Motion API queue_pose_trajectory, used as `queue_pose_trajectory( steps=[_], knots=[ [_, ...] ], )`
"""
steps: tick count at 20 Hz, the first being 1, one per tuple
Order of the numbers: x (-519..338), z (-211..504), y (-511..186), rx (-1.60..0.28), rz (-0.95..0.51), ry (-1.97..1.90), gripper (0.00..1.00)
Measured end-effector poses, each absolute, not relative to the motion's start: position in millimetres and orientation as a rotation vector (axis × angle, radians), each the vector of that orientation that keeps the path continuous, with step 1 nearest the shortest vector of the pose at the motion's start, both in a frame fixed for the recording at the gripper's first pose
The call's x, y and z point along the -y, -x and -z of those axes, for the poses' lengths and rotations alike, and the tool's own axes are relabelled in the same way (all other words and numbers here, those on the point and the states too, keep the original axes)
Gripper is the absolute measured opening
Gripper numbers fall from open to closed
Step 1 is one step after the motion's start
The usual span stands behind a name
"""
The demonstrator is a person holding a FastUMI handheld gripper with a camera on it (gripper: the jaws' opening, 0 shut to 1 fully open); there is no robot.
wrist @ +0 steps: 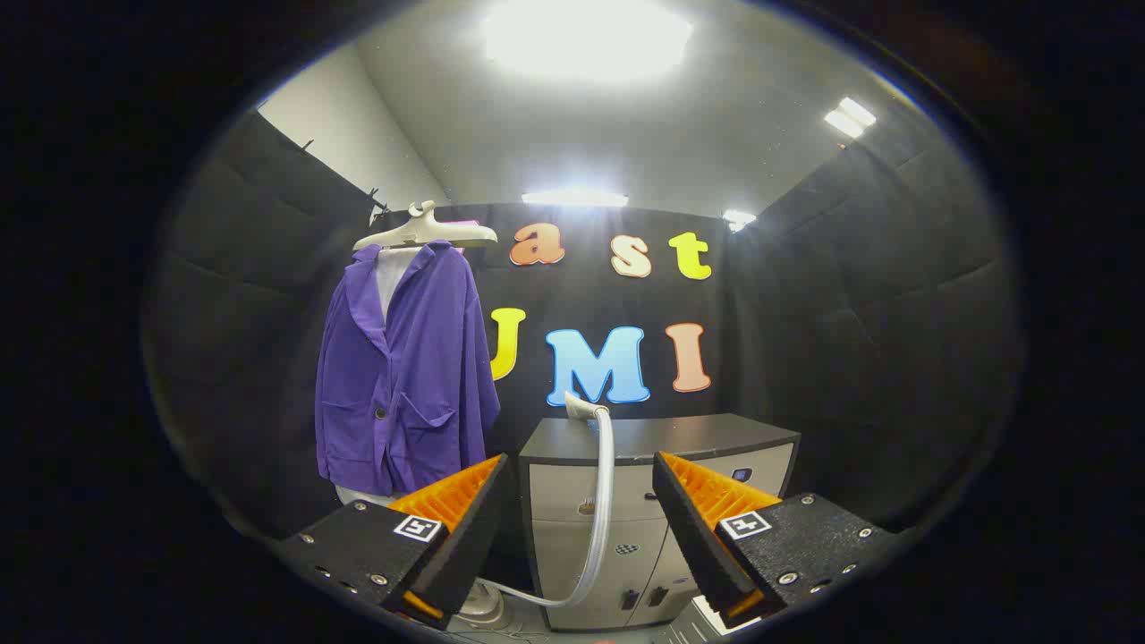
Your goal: Iron the clothes twice with a garment steamer, once on the left side and once on the right side.
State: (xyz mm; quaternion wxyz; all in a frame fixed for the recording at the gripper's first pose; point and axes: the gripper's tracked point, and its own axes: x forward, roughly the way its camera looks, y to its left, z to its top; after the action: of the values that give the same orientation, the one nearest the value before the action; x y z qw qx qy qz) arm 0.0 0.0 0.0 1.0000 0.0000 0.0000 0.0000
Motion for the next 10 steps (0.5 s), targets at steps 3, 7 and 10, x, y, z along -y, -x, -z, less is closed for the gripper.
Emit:
queue_pose_trajectory(
  steps=[3,7,10],
  knots=[
    [4.7,-7.4,0.3,0.018,0.015,-0.007,0.96],
    [14.4,-7.3,-4.2,0.016,0.050,-0.006,0.96],
    [14.4,-10.4,-7.5,0.018,0.064,-0.012,0.96]
  ],
)
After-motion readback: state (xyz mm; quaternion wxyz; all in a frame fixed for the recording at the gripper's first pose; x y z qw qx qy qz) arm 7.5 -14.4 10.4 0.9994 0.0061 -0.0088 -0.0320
